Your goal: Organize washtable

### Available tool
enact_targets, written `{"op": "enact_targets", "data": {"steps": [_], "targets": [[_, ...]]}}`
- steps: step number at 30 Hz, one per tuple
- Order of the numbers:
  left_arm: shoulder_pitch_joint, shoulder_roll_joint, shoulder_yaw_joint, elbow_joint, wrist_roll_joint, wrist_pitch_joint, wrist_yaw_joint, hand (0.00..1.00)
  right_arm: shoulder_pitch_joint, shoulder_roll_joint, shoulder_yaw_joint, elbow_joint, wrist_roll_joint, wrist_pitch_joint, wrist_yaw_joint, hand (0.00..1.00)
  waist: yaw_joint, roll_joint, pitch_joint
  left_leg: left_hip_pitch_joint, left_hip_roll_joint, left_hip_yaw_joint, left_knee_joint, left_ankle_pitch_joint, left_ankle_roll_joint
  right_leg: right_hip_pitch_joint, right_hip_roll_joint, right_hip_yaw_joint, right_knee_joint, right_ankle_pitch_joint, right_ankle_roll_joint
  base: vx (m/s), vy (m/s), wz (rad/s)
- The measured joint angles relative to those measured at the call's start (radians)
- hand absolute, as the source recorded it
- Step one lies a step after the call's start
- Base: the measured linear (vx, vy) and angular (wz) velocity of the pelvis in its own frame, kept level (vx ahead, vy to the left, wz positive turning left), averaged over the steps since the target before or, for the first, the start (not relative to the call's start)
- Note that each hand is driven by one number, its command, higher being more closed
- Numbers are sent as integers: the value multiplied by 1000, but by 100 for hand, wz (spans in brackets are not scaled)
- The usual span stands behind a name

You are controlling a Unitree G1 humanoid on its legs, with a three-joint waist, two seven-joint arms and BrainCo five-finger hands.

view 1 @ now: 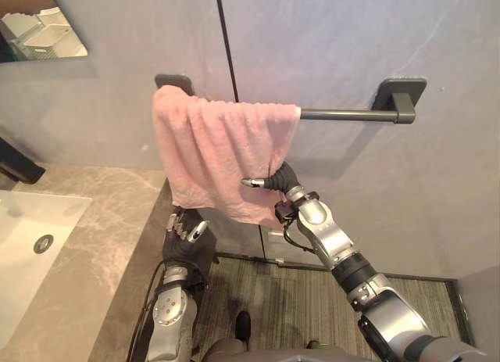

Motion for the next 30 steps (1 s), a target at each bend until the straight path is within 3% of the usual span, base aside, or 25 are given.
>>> {"op": "enact_targets", "data": {"steps": [8, 13, 20, 30], "targets": [[-37, 0, 1, -3, 1, 0, 2, 0, 47, -3, -66, -66, 0, 0, -12, 100, -5, 8, 14, 6, 12, 30, 0, 0, 0, 1, 13, 28, -23, 24, -1, -17, 12, -12], [-49, 8, 5, -29, 2, -12, 13, 0, 161, -23, -122, -188, 2, -1, -18, 100, -32, 9, 15, 15, 13, 43, 0, -1, 1, 2, 14, 40, -21, 24, -1, 4, -1, -8], [-101, 6, 53, -35, 7, -22, 22, 0, 261, -34, -125, -287, 8, -8, 5, 100, -60, 9, 16, 50, 15, 113, -1, -18, 7, 1, 19, 107, -31, 34, 5, -1, 17, -28], [-168, -2, 14, -46, 22, -27, 59, 0, 330, -34, -99, -372, 82, -40, 36, 100, -65, 10, 17, 66, 17, 164, -1, -29, 11, 15, 23, 152, -83, 77, 14, 8, 20, -16]]}}
